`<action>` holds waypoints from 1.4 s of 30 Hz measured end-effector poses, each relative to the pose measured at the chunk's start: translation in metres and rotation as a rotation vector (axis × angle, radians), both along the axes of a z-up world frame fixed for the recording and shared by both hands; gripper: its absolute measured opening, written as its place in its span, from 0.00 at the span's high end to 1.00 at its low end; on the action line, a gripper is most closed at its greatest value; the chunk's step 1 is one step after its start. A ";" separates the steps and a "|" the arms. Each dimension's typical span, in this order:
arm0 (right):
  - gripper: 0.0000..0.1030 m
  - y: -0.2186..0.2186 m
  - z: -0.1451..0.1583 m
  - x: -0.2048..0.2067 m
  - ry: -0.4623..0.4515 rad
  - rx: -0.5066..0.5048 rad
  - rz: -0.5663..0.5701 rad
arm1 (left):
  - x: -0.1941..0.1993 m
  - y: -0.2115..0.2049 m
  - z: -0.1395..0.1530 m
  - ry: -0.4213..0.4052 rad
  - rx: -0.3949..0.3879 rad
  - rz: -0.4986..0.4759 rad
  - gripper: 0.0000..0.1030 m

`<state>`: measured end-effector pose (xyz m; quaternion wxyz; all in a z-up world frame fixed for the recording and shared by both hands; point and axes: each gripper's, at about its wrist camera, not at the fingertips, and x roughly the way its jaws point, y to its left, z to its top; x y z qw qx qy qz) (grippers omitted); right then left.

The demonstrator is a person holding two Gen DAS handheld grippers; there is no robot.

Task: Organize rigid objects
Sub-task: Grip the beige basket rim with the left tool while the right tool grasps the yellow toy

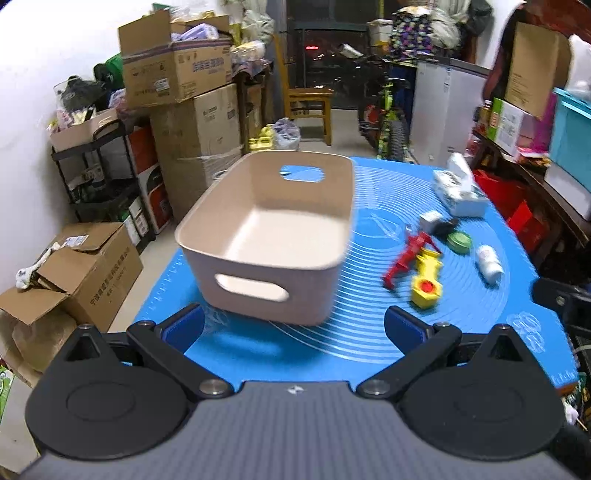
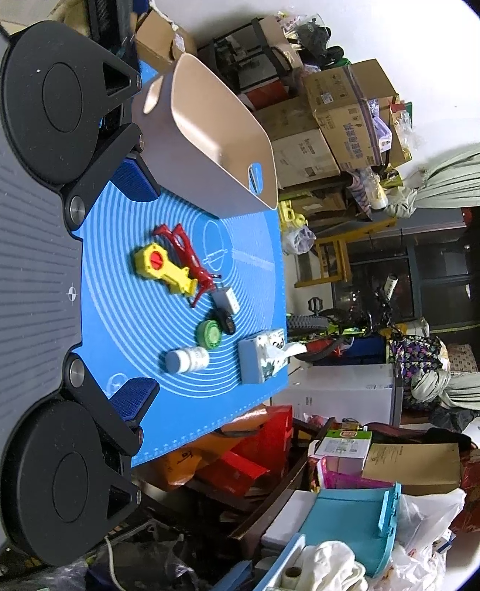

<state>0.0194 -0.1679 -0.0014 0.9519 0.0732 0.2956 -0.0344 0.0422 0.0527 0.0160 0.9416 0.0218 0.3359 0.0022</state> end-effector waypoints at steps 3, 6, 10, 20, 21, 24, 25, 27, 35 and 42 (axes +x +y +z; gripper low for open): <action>0.02 -0.002 -0.005 0.021 0.008 0.020 0.005 | 0.026 0.021 0.001 -0.001 0.016 0.035 0.00; 0.02 -0.002 -0.014 0.047 0.028 0.036 0.008 | 0.054 0.043 0.001 0.008 0.018 0.054 0.01; 0.03 0.003 -0.030 0.082 0.059 0.035 0.009 | 0.085 0.066 0.000 0.018 0.042 0.064 0.01; 0.08 0.014 -0.076 0.163 0.159 0.015 0.000 | 0.152 0.094 -0.022 0.100 0.111 0.019 0.08; 0.09 0.015 -0.080 0.170 0.171 0.013 -0.002 | 0.156 0.095 -0.025 0.115 0.112 0.013 0.14; 0.11 0.014 -0.093 0.187 0.211 0.011 -0.013 | 0.169 0.102 -0.034 0.165 0.102 0.008 0.14; 0.11 0.013 -0.097 0.192 0.226 0.013 -0.018 | 0.174 0.105 -0.037 0.178 0.097 0.006 0.14; 0.13 0.010 -0.105 0.202 0.259 0.026 -0.032 | 0.180 0.109 -0.042 0.209 0.090 0.001 0.17; 0.24 0.017 -0.127 0.224 0.349 0.034 -0.034 | 0.197 0.114 -0.057 0.318 0.075 -0.017 0.62; 0.46 0.029 -0.132 0.229 0.377 -0.019 -0.046 | 0.202 0.112 -0.056 0.364 0.085 -0.037 0.87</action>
